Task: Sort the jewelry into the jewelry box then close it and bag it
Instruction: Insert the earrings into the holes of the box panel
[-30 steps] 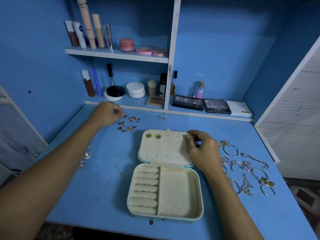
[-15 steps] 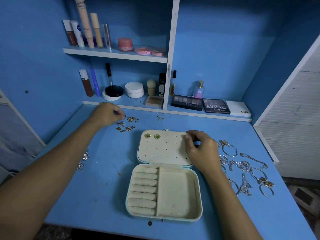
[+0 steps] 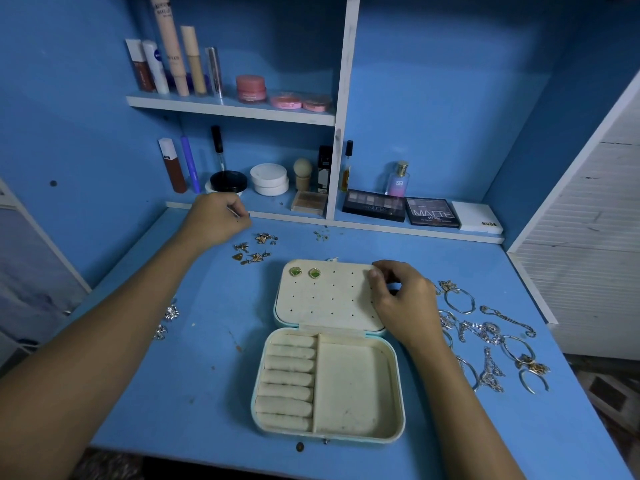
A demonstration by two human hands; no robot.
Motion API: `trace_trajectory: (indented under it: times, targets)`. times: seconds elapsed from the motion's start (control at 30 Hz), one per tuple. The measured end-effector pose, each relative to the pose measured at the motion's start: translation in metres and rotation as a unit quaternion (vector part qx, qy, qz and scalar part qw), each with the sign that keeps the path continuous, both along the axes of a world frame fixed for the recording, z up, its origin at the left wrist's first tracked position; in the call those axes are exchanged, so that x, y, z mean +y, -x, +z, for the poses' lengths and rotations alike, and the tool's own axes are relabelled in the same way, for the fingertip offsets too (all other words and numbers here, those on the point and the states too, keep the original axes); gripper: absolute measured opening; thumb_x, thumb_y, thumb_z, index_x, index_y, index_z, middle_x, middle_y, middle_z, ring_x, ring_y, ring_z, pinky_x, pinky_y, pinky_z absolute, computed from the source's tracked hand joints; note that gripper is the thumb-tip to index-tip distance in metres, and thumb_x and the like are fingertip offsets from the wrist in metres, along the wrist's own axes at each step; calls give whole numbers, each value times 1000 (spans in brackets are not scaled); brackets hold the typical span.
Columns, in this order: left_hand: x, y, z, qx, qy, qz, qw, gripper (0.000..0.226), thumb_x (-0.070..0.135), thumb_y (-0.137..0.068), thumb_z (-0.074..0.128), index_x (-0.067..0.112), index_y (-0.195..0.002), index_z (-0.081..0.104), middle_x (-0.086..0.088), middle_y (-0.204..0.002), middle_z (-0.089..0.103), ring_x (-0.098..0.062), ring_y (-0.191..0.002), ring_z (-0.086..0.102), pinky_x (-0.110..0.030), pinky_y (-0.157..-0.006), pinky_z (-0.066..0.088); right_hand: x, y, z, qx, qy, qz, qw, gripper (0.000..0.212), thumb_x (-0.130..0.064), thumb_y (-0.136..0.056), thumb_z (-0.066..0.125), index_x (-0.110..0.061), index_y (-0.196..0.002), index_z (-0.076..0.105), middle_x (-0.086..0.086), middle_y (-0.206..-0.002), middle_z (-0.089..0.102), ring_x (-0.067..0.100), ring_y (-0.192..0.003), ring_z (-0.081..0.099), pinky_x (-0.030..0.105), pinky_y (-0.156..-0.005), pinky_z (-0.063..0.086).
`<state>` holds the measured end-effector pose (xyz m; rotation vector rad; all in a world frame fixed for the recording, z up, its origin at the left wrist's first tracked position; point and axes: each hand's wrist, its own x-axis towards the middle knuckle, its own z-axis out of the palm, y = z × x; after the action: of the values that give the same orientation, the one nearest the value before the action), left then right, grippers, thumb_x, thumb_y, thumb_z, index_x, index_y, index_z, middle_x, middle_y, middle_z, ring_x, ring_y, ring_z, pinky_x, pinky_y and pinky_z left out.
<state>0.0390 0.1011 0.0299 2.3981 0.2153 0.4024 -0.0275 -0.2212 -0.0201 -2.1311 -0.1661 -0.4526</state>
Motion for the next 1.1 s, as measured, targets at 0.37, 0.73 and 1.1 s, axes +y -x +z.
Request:
trace_trajectory:
  times: [0.37, 0.73, 1.1]
  targets:
    - [-39, 26, 14, -9, 171, -38, 985, 7, 19, -83, 78, 21, -89, 77, 6, -88, 77, -5, -82, 71, -20, -67, 53, 0, 0, -1, 8, 3, -4, 1000, 14, -26, -94, 67, -15, -100, 73, -4, -89, 70, 12, -84, 64, 16, -73, 46]
    - [-78, 53, 23, -16, 179, -149, 972, 19, 15, -89, 73, 13, -108, 74, 5, -88, 78, 0, -91, 71, -16, -85, 53, -1, 2, 1, 3, 5, 0, 1000, 14, -24, -94, 67, -12, -101, 73, -3, -88, 69, 12, -84, 63, 12, -72, 44]
    - [-103, 75, 17, -77, 152, -173, 970, 25, 4, -89, 68, 17, -108, 77, 5, -101, 72, -17, -91, 73, -43, -89, 58, -1, 1, 1, 10, 5, 2, 1000, 15, -24, -94, 67, -13, -103, 73, -6, -89, 68, 10, -84, 63, 10, -71, 44]
